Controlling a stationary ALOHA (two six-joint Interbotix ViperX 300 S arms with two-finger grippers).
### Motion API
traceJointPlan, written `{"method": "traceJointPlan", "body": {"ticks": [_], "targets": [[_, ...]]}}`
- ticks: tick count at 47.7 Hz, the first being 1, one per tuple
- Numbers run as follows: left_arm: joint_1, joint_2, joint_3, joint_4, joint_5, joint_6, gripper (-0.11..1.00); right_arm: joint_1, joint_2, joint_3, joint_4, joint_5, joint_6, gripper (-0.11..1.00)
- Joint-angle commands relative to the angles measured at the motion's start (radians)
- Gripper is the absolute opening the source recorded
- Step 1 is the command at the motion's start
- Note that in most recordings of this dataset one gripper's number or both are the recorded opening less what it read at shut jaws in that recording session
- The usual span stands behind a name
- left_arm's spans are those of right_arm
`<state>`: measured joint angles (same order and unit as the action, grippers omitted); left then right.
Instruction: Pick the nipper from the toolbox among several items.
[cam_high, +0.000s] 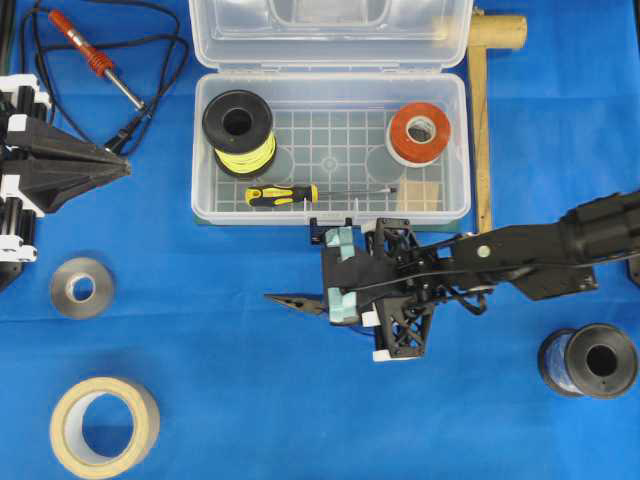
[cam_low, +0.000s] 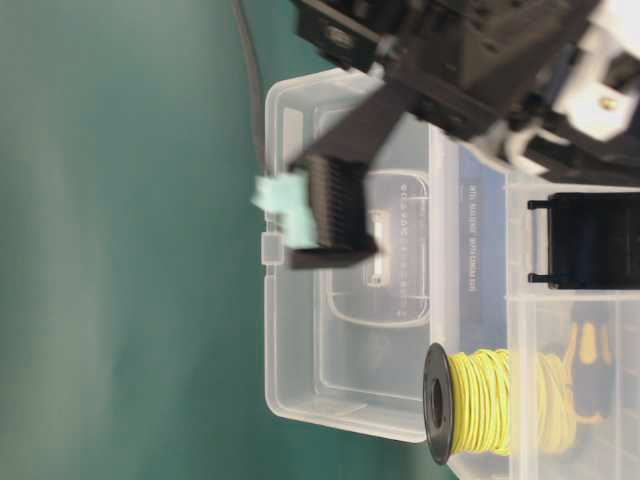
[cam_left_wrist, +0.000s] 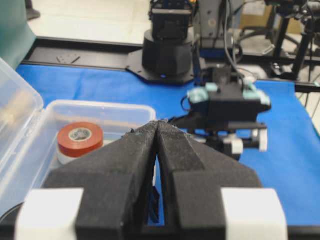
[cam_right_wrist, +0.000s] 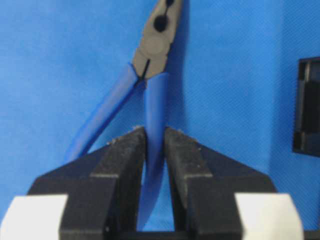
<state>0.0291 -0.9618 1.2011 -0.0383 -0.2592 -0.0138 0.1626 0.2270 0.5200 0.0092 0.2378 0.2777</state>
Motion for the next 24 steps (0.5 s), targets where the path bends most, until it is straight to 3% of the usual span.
{"method": "traceJointPlan", "body": {"ticks": [1,11,20,24], "targets": [[0.003,0.005,-0.011,-0.002,-0.012,0.002,0.0,0.003,-0.008,-0.026,0.005,0.003,0.003,0.13],[0.003,0.005,-0.008,-0.002,-0.012,0.002,0.0,-0.005,-0.008,-0.035,0.005,0.055,0.008,0.17],[0.003,0.005,-0.008,-0.002,-0.008,0.0,0.0,-0.02,-0.109,-0.038,-0.028,0.135,0.003,0.7],[0.003,0.003,-0.008,-0.002,-0.006,0.0,0.0,-0.028,-0.195,-0.028,-0.048,0.153,0.003,0.84]]}}
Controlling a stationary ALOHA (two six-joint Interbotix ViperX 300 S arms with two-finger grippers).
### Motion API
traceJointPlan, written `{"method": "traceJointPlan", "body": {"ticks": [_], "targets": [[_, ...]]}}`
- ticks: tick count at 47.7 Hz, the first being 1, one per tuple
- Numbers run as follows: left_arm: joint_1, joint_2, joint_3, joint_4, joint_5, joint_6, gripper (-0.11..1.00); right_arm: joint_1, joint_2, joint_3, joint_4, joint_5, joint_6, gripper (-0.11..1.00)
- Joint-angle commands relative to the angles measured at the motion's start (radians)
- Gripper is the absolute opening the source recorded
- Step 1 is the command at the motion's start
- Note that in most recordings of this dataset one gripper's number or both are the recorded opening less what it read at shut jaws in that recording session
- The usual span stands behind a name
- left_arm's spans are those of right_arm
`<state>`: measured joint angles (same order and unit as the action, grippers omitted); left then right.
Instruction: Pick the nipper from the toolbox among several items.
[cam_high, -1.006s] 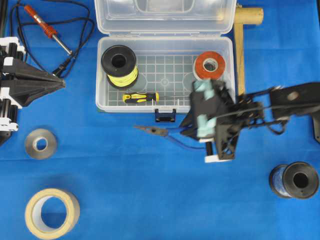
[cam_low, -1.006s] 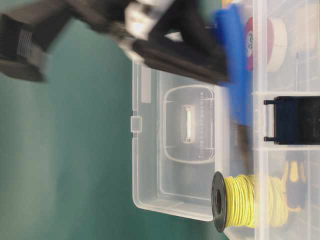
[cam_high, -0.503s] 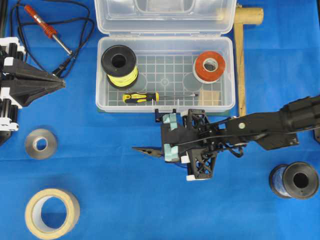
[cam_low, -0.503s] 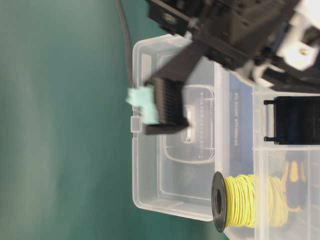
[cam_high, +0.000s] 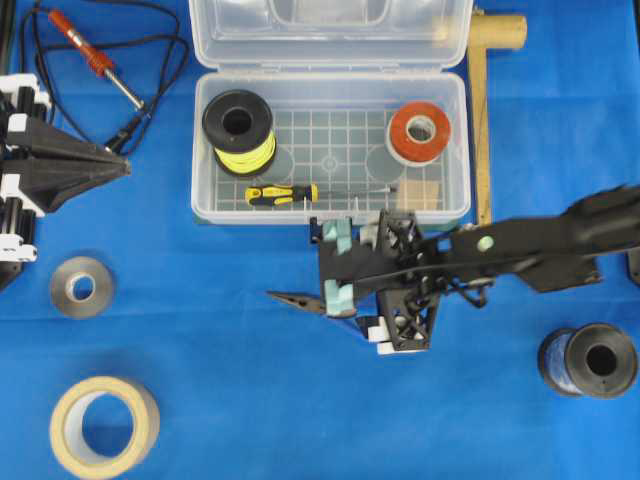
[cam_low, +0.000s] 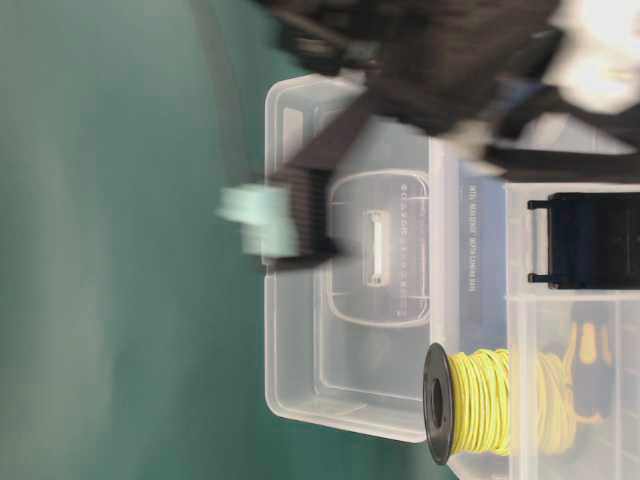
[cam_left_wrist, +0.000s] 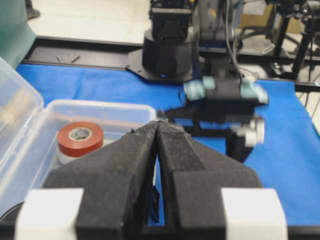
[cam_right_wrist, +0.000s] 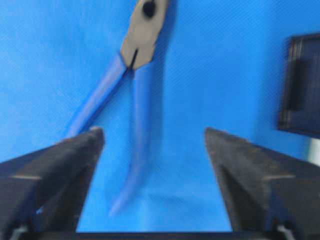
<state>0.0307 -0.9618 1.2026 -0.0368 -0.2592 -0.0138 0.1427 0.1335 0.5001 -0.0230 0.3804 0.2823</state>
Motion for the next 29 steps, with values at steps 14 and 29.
{"method": "traceJointPlan", "body": {"ticks": [14,29], "targets": [[0.002,0.003,-0.008,-0.003,-0.008,0.0,0.0,-0.023,-0.469,0.14,-0.118,-0.028,0.005,0.81],[0.002,0.008,0.003,-0.003,-0.012,0.0,0.0,-0.063,-0.85,0.445,-0.12,-0.224,0.005,0.81]]}}
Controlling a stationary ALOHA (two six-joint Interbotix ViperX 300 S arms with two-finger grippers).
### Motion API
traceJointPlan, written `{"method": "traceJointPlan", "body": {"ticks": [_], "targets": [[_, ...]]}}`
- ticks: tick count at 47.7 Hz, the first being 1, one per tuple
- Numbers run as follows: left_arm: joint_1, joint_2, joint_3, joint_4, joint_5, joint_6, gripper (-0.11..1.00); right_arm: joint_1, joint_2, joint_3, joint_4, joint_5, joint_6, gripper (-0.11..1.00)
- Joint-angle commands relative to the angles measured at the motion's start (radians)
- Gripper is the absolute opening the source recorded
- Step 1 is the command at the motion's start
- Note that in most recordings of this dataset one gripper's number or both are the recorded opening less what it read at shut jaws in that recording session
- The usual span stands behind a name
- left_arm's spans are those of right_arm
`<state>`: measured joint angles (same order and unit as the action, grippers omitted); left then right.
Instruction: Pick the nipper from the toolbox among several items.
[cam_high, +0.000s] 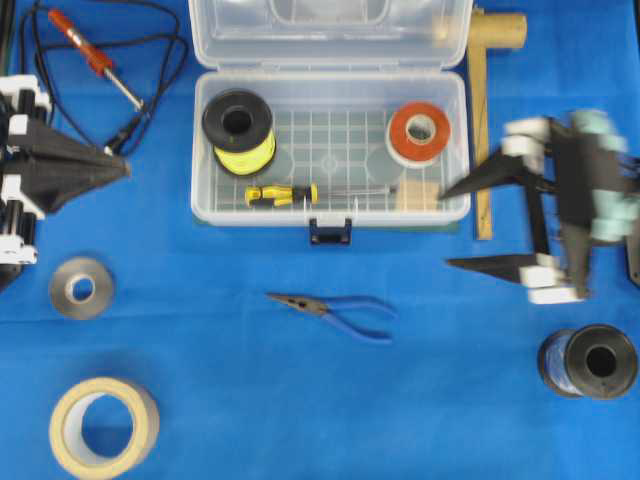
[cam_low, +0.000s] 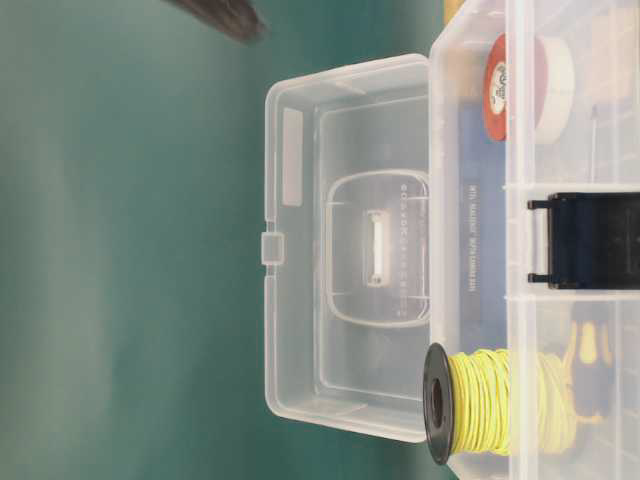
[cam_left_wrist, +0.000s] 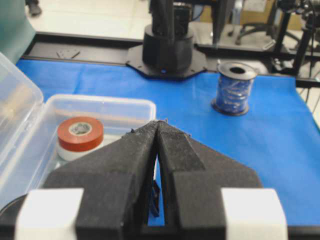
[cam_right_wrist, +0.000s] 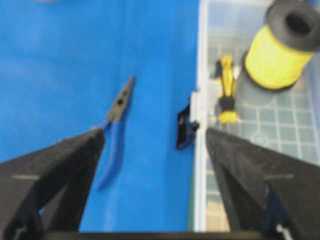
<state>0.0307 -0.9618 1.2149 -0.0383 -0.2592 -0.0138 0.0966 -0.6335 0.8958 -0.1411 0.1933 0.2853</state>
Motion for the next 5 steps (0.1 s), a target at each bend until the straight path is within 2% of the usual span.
{"method": "traceJointPlan", "body": {"ticks": [1,5], "targets": [[0.002,0.009,-0.008,-0.002,-0.012,0.002,0.0,-0.021,-0.106,0.067,-0.002,-0.041,0.003,0.81],[0.002,0.009,-0.006,-0.002,-0.014,0.0,0.0,-0.043,-0.184,0.137,0.003,-0.052,0.003,0.81]]}}
